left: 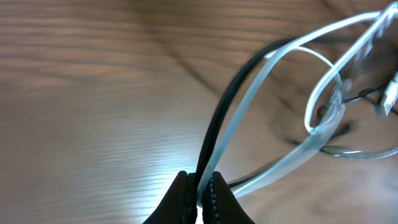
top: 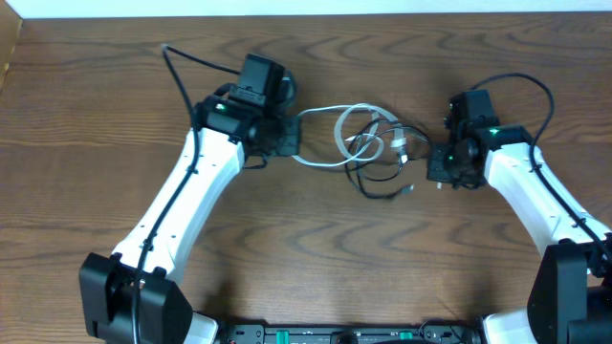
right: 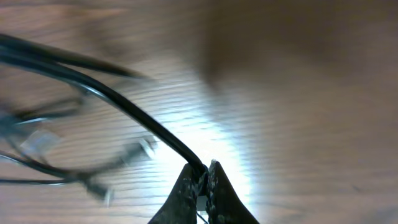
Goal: Untangle cables
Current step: 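Grasp cables with both grippers and pull them apart sideways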
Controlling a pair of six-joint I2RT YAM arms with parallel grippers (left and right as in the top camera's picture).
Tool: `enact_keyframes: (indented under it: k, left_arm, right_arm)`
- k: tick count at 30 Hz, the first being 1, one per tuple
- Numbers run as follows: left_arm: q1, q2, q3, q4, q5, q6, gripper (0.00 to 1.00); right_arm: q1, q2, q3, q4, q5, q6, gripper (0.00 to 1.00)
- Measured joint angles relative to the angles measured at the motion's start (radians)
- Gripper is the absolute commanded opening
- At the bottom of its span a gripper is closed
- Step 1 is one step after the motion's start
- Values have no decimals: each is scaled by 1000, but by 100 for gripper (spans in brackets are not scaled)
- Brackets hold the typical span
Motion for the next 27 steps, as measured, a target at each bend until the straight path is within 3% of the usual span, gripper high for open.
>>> enact_keyframes:
  k: [9, 16, 21, 27]
  left_arm:
    - [154, 0, 0, -69, -143, 1, 7]
    - [171, 0, 0, -67, -25, 82, 7]
    - [185, 0, 0, -58, -3, 110, 7]
    - [285, 0, 0, -21, -63, 76, 8]
  right_arm:
    - [-167, 0, 0, -33, 23, 29, 1]
    - [-188, 0, 0, 83, -304, -156, 1]
    - [-204, -2, 0, 77, -340, -159, 1]
    - [-335, -192, 2, 56, -345, -154, 1]
